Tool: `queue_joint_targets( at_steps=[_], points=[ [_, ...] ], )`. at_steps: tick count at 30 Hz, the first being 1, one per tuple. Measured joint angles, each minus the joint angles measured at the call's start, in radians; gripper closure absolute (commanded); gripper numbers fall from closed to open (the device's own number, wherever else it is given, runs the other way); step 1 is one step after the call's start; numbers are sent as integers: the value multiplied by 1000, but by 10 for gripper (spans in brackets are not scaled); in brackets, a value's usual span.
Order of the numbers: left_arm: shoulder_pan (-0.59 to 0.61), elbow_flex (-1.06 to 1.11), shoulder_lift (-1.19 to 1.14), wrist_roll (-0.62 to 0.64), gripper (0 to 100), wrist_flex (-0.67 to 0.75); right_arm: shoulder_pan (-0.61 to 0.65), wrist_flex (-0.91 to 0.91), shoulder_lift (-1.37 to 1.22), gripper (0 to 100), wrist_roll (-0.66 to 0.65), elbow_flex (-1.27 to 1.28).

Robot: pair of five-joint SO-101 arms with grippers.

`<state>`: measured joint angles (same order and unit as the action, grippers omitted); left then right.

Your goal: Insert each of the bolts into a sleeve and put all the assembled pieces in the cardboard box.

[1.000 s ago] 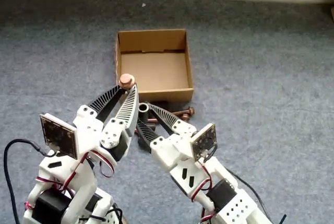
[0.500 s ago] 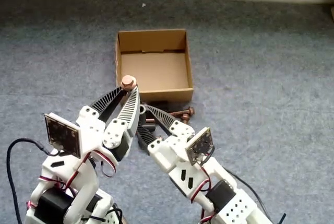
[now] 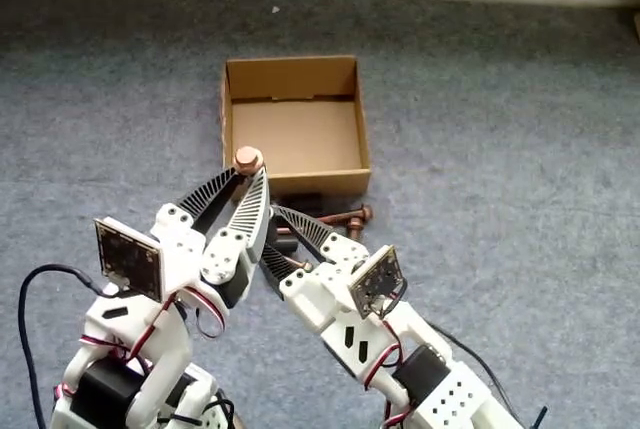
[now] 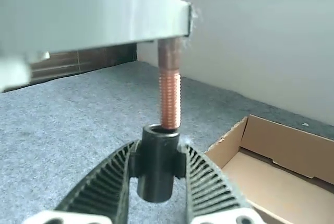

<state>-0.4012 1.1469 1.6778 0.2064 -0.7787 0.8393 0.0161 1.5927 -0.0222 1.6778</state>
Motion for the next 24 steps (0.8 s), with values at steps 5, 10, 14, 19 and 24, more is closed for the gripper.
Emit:
queue_joint_targets(
  at_steps=[5,10,14,19,24],
  points=[
    [-17,2,0,-48,992,-17,-3,0,0,994,0,0],
    [-28,3,0,-51,990,-55,-28,-2,2,994,-2,0],
    [-32,8,-15,-51,989,-84,-35,-2,5,994,0,0],
    [-55,8,-14,-58,937,-84,-35,-2,5,994,0,0],
    [-55,8,-9,-97,773,-127,-37,-2,5,994,0,0]
  ],
)
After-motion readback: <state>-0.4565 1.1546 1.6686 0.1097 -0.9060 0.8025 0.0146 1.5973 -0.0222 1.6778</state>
